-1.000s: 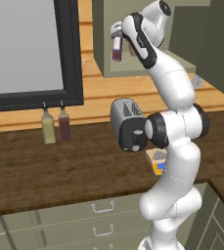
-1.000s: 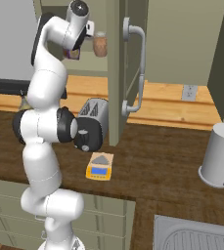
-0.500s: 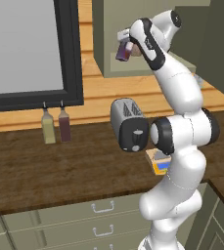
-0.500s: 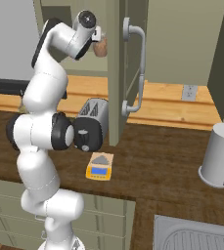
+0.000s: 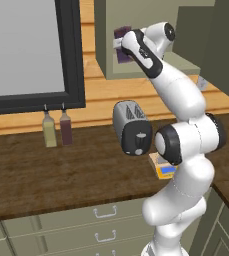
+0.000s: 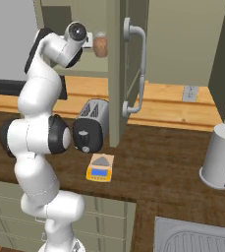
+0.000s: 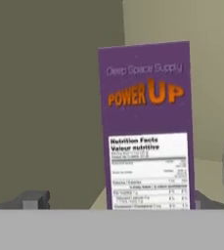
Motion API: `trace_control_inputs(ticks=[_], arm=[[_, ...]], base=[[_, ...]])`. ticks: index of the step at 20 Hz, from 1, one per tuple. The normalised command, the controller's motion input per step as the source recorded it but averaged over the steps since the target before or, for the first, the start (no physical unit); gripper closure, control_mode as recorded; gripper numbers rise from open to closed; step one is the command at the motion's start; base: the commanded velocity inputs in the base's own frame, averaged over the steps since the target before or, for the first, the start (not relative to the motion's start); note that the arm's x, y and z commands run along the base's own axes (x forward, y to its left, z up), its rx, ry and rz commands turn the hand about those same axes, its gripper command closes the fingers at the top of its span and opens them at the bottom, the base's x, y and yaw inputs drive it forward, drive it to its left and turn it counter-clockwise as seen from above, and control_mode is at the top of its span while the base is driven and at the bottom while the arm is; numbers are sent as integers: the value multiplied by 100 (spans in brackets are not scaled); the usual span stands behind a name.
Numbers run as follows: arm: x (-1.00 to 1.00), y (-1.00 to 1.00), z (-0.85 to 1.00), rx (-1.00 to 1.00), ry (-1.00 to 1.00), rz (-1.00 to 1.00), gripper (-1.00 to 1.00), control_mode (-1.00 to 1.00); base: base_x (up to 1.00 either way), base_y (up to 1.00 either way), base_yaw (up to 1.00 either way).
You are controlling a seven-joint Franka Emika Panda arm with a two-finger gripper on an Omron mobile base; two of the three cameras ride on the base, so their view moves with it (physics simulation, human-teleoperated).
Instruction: Pick the cereal and place it on the digital scale for weighing, and close the cabinet.
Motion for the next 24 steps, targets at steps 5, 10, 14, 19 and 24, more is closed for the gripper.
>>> trace_control_inputs(ticks=[5, 10, 14, 19, 24], arm=[[60, -6, -39, 0, 11, 0, -100, -100], [29, 17, -54, 0, 6, 7, 100, -100], [-2, 35, -61, 1, 0, 12, 100, -100], [-47, 20, -90, 5, -12, 10, 100, -100], [-100, -19, -74, 15, -61, 2, 100, -100]], base=[[0, 0, 0], [0, 0, 0], [0, 0, 0], [0, 0, 0], [0, 0, 0]])
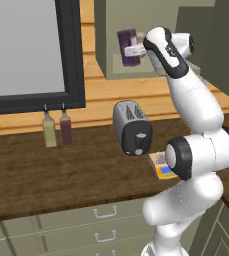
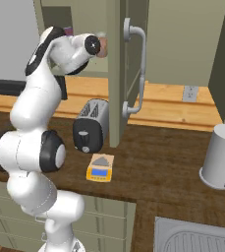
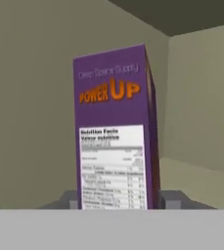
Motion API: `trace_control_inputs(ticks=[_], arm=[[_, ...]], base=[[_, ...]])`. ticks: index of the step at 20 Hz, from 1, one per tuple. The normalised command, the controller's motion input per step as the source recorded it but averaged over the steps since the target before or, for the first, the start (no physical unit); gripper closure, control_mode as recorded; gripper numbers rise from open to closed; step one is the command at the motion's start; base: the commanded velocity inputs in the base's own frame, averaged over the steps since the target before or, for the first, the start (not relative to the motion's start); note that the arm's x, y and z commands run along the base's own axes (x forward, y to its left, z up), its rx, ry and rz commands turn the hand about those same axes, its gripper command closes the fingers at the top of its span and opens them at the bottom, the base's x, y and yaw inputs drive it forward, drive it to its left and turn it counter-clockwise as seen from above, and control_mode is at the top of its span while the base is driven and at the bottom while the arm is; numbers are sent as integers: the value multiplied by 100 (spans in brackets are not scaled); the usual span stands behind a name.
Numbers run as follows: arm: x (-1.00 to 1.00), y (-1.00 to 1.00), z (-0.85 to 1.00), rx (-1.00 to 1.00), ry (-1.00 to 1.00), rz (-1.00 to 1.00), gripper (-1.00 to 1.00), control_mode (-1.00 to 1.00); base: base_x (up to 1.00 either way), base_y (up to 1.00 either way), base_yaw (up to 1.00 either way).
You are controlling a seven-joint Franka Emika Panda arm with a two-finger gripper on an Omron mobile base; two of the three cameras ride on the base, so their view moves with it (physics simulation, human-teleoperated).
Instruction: Pick the cereal and place it on the digital scale for weighing, and close the cabinet.
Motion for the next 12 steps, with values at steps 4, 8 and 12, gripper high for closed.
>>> trace_control_inputs(ticks=[4, 8, 12], arm=[[-100, 2, -13, 13, -49, -8, 100, -100], [-100, 10, 27, 9, -42, -22, 100, -100], [-100, 0, 65, 10, -24, -28, 100, -100]], base=[[0, 0, 0], [0, 0, 0], [0, 0, 0]])
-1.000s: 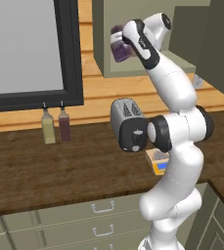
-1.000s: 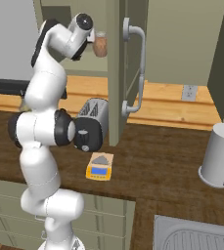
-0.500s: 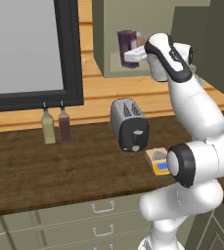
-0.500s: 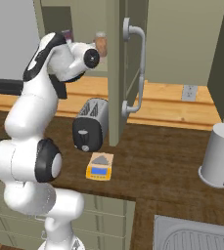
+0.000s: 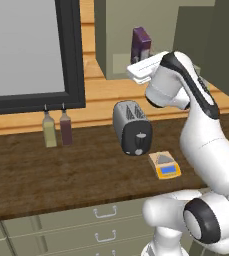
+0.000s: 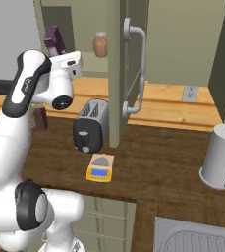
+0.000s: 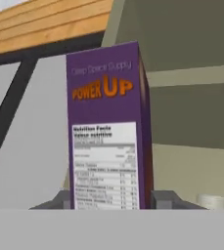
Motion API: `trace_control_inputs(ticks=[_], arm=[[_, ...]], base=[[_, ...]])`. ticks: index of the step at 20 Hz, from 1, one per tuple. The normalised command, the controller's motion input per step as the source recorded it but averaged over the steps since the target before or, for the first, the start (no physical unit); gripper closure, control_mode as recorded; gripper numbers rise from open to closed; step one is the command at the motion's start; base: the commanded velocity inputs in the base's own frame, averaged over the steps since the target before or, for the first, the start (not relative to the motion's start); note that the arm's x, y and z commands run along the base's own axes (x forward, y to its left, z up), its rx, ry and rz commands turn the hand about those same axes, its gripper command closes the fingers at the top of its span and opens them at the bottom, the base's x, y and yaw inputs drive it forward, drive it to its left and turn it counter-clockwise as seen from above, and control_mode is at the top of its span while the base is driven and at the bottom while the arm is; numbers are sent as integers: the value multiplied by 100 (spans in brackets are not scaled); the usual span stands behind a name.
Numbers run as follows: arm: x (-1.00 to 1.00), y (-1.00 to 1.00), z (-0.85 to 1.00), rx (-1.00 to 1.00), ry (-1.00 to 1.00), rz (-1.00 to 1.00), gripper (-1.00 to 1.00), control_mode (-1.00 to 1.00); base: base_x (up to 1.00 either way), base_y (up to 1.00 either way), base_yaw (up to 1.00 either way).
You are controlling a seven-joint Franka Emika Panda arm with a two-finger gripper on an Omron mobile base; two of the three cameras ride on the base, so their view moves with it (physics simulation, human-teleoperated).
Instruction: Pick the cereal and place it on the digital scale for weighing, and close the cabinet.
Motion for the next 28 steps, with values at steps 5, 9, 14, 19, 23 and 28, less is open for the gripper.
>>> trace_control_inputs(ticks=[5, 9, 14, 19, 23, 28], arm=[[-100, 0, 23, 9, -2, -33, 100, -100], [-100, -2, 2, 12, 25, -49, 100, -100], [-99, -29, 13, 22, 16, -57, 100, -100], [-64, -56, 21, 24, 22, -41, 100, -100], [-51, -51, 10, 33, 19, -22, 100, -100], [-22, -6, 1, 21, 20, 3, 100, -100]], base=[[0, 0, 0], [0, 0, 0], [0, 0, 0], [0, 0, 0], [0, 0, 0], [0, 0, 0]])
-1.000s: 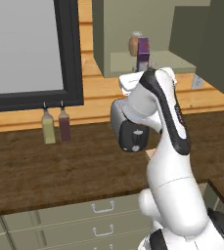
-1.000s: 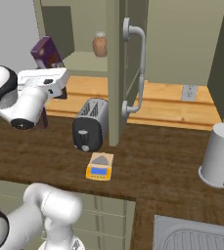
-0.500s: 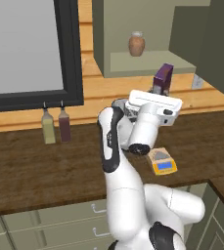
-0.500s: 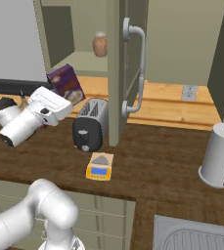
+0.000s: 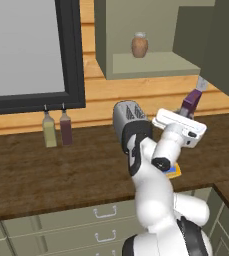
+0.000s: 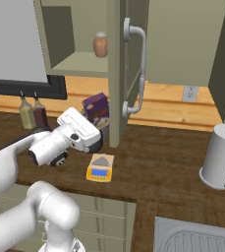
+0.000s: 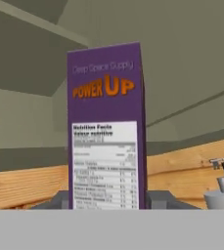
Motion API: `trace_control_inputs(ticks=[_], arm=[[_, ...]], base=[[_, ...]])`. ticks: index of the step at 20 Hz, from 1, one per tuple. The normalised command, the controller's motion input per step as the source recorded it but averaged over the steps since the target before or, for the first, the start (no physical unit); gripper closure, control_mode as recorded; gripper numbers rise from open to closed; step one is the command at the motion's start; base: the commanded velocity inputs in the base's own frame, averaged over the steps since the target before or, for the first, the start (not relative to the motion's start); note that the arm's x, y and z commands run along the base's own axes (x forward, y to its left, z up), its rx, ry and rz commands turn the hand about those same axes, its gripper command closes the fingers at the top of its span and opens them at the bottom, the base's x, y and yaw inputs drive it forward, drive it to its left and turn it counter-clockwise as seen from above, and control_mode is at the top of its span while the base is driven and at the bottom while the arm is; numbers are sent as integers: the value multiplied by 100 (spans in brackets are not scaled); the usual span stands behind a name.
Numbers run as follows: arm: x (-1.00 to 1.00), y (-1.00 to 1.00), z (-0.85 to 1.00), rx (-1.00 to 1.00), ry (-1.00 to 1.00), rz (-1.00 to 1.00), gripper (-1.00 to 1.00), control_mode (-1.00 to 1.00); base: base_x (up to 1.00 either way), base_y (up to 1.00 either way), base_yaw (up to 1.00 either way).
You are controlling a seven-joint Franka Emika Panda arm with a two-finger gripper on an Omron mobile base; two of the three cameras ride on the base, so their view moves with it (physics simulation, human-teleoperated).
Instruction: Pick the cereal and place it on the digital scale for weighing, and close the cabinet.
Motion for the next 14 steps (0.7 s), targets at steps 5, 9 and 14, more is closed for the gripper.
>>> trace_control_inputs(ticks=[5, 9, 14], arm=[[3, 12, 0, 0, 15, 10, 100, -100], [27, 8, -7, 0, 36, 4, 100, -100], [20, -3, 0, 0, 30, 18, 100, -100]], base=[[0, 0, 0], [0, 0, 0], [0, 0, 0]])
